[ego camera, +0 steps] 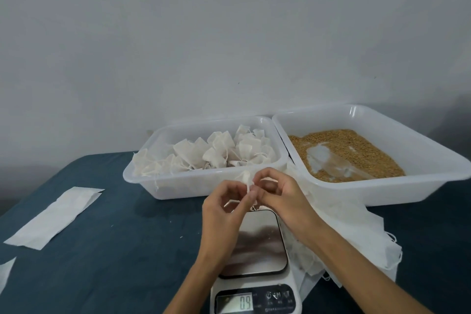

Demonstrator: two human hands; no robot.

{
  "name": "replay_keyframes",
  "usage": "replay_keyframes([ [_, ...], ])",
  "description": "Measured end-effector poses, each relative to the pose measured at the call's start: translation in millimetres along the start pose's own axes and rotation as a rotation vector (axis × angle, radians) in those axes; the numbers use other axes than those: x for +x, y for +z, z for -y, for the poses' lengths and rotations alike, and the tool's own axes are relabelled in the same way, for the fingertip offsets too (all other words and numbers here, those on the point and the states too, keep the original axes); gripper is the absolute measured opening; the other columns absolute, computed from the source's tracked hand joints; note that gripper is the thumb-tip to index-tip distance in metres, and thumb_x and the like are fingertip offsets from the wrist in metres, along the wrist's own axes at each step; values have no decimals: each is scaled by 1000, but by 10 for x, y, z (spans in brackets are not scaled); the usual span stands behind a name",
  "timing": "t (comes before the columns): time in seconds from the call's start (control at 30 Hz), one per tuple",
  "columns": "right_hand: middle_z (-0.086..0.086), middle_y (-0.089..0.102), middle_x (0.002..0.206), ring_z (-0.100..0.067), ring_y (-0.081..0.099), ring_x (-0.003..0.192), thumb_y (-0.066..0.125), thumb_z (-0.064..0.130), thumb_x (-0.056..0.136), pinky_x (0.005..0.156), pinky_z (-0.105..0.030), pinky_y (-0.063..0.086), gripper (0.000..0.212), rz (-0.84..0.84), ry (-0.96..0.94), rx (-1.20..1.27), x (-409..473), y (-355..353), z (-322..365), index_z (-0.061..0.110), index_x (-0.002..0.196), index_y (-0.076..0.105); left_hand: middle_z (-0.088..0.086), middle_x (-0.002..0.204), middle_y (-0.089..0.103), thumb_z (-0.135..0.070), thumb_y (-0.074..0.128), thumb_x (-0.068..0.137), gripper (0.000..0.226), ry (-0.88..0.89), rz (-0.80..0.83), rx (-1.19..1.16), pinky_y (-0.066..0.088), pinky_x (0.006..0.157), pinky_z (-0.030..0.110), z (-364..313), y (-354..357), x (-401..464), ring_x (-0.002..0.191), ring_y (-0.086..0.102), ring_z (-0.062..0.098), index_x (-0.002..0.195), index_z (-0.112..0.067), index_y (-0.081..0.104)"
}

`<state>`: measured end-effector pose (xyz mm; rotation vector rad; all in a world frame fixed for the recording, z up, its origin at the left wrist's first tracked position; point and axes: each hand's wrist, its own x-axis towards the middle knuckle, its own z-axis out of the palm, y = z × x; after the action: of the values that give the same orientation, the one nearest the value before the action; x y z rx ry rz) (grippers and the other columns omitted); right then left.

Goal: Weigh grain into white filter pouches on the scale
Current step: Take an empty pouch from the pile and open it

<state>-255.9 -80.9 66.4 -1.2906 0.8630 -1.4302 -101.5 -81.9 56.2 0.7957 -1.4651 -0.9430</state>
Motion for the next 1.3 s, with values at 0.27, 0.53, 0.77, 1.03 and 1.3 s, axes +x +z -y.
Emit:
replay_keyframes([
  [0.27,14,66,89,-12,66,86,60,3,96,75,-15,49,27,-144,-335,-655,-49,32,-56,22,101,79,2,76,69,-10,68,100,24,-10,-143,50,53,70,22,-19,-13,5,71,65,22,82,-24,71],
  [0.53,1,76,90,-22,71,85,68,28,96,79,-31,57,15,-81,-144,-315,-33,43,55,17,93,79,-3,96,69,-9,68,95,19,111,21,188,55,80,33,-13,33,-44,92,68,25,92,-24,79],
  [0.77,-1,63,74,-5,54,64,71,29,90,64,-12,43,24,-116,-97,-133,-28,-17,134,7,88,79,7,116,73,-17,76,96,45,-200,-144,-141,58,89,35,28,-94,62,102,73,18,132,-33,55],
  [1.03,9,61,68,-11,47,53,74,23,92,50,-20,39,13,-272,-199,-309,-27,-32,47,17,81,72,14,79,58,-6,71,98,30,-69,-241,-2,49,67,50,27,-88,27,74,56,22,91,-25,49],
  [1.3,3,71,71,-19,51,37,65,36,97,41,-26,37,27,-162,-137,-261,-29,-59,90,11,91,71,-7,77,69,5,58,101,40,-43,-189,27,47,69,27,46,-82,44,72,56,10,92,-29,77],
])
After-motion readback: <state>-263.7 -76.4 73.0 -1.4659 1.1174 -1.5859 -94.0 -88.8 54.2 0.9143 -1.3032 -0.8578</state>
